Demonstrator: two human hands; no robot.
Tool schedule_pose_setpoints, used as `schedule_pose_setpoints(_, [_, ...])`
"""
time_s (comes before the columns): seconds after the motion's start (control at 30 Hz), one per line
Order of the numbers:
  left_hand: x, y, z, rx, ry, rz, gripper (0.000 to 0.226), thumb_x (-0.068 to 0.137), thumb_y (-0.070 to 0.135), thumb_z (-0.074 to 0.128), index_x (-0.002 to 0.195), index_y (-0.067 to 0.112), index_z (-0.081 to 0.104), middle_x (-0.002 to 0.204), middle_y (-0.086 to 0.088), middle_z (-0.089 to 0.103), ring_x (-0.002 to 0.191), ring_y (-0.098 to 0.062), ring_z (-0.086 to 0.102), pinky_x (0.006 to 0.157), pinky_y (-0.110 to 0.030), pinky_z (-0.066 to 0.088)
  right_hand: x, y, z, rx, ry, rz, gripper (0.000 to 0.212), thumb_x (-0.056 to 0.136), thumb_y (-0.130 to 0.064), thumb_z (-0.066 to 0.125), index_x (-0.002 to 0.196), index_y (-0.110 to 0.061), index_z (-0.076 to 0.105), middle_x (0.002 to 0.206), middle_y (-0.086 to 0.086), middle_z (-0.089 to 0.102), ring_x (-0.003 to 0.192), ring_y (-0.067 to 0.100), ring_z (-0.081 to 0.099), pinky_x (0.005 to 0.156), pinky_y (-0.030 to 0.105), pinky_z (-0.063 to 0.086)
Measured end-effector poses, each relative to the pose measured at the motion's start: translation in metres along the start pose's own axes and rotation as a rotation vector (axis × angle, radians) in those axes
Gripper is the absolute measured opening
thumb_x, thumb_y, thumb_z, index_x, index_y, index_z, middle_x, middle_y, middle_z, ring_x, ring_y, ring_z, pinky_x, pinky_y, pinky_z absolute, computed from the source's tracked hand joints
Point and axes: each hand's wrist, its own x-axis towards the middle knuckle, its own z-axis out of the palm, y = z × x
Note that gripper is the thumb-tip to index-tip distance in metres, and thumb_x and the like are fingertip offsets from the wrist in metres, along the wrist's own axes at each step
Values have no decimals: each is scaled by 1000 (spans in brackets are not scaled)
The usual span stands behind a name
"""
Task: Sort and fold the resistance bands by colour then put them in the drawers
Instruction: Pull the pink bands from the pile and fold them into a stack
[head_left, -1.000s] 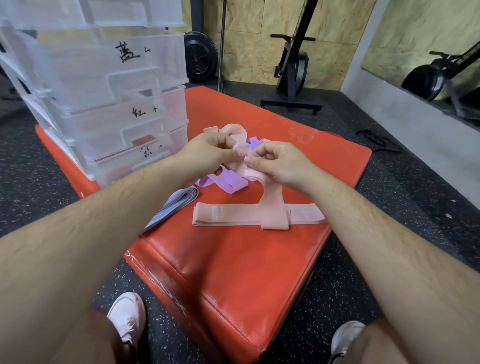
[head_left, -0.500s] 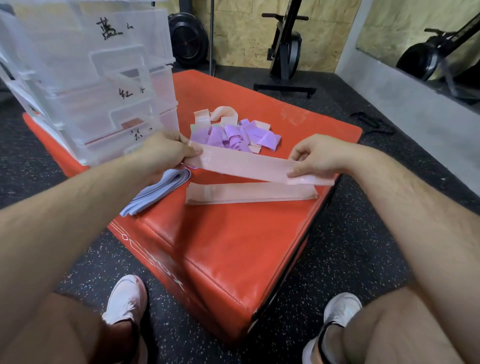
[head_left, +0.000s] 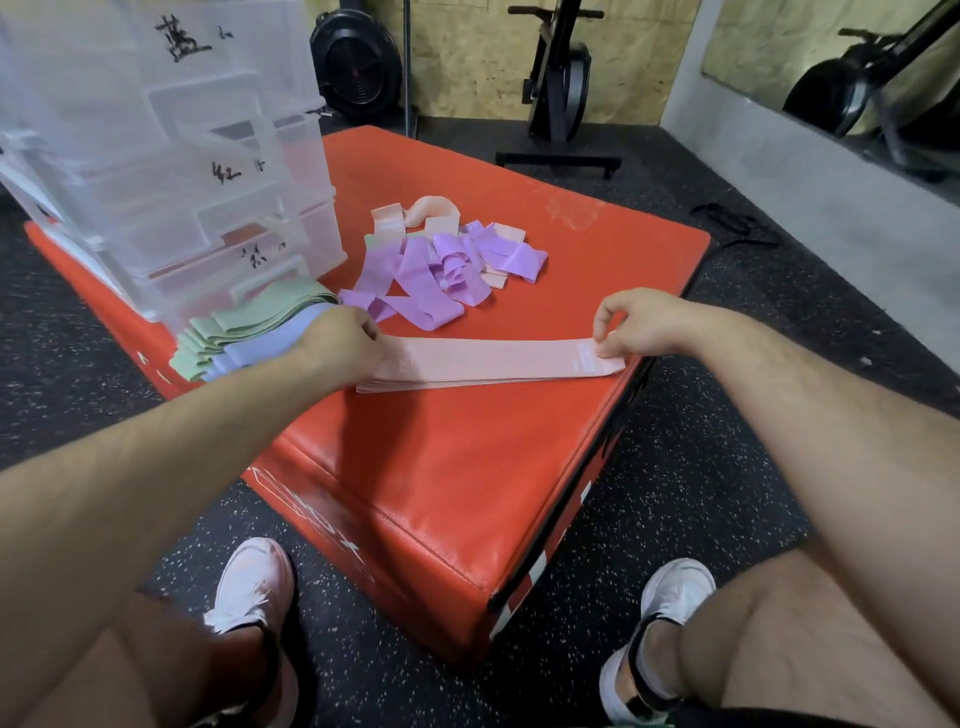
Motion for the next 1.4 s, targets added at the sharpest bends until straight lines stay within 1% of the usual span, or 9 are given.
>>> schedule_pose_setpoints(0.17, [-1, -6, 10, 88, 6, 71, 20, 88, 10, 56, 70, 16, 49, 73, -5, 57, 76, -27, 52, 67, -28, 35, 4, 1, 8, -22, 19, -4, 10, 86, -15, 76, 89, -21, 69, 93, -2, 71, 73, 11, 63, 62, 28, 44])
schedule_pose_setpoints(0.23, [2, -8, 11, 92, -4, 96, 4, 86, 10, 57, 83, 11, 56, 79, -7, 60, 78, -27, 53, 67, -30, 38, 5, 3, 10, -18, 21, 2, 8, 87, -16, 75, 90, -22, 70, 92, -2, 71, 72, 12, 61, 61, 28, 45])
schedule_pose_setpoints(0.33, [2, -12, 13, 131, -18, 153, 20, 81, 8, 61, 99, 10, 51, 93, -12, 55, 85, -30, 53, 74, -37, 46, 5, 5, 13, -15, 16, 10, 6, 88, -16, 73, 90, -21, 71, 87, -1, 70, 65, 12, 58, 55, 26, 45])
schedule_pose_setpoints(0.53, [2, -12, 14, 312, -51, 260, 19, 81, 1, 58, 74, 18, 54, 90, -10, 64, 86, -32, 62, 72, -39, 52, 3, 6, 16, -69, 50, -9, 8, 87, -19, 71, 84, -26, 72, 88, -6, 73, 75, 11, 63, 63, 27, 46])
schedule_pose_setpoints(0.73, [3, 4, 8, 444, -21, 329, 12, 86, 6, 53, 83, 3, 65, 95, -17, 61, 84, -32, 57, 72, -35, 45, 3, -11, 15, -181, 111, -70, 11, 84, -23, 62, 83, -31, 69, 92, -14, 66, 85, 10, 61, 63, 29, 42])
schedule_pose_setpoints(0.93, [26, 36, 18, 281, 22, 499, 19, 90, 20, 51, 99, 10, 66, 102, -8, 60, 97, -29, 57, 77, -33, 39, 35, -49, 29, -87, 191, -266, 22, 95, -21, 60, 110, -18, 75, 111, -2, 66, 102, 16, 62, 84, 23, 41])
schedule_pose_setpoints(1.07, [47, 53, 27, 250, 20, 571, 20, 90, 20, 54, 104, 13, 66, 102, -8, 61, 98, -31, 57, 84, -42, 48, 67, -60, 52, -130, 144, -266, 33, 97, -20, 53, 127, -20, 68, 135, 4, 57, 124, 25, 55, 109, 35, 40])
schedule_pose_setpoints(1.3, [70, 73, 32, 202, -59, 473, 39, 76, 24, 43, 107, 16, 66, 107, -6, 64, 98, -31, 59, 83, -44, 51, 98, -76, 67, -194, 125, -198, 53, 95, -14, 50, 145, -32, 53, 162, -12, 31, 143, 29, 33, 116, 39, 31])
schedule_pose_setpoints(1.4, [76, 75, 33, 193, -86, 447, 29, 87, 23, 46, 107, 17, 66, 108, -5, 63, 100, -29, 58, 86, -43, 50, 109, -82, 69, -150, 140, -188, 56, 92, -15, 49, 144, -37, 51, 154, -7, 45, 140, 32, 36, 112, 44, 35])
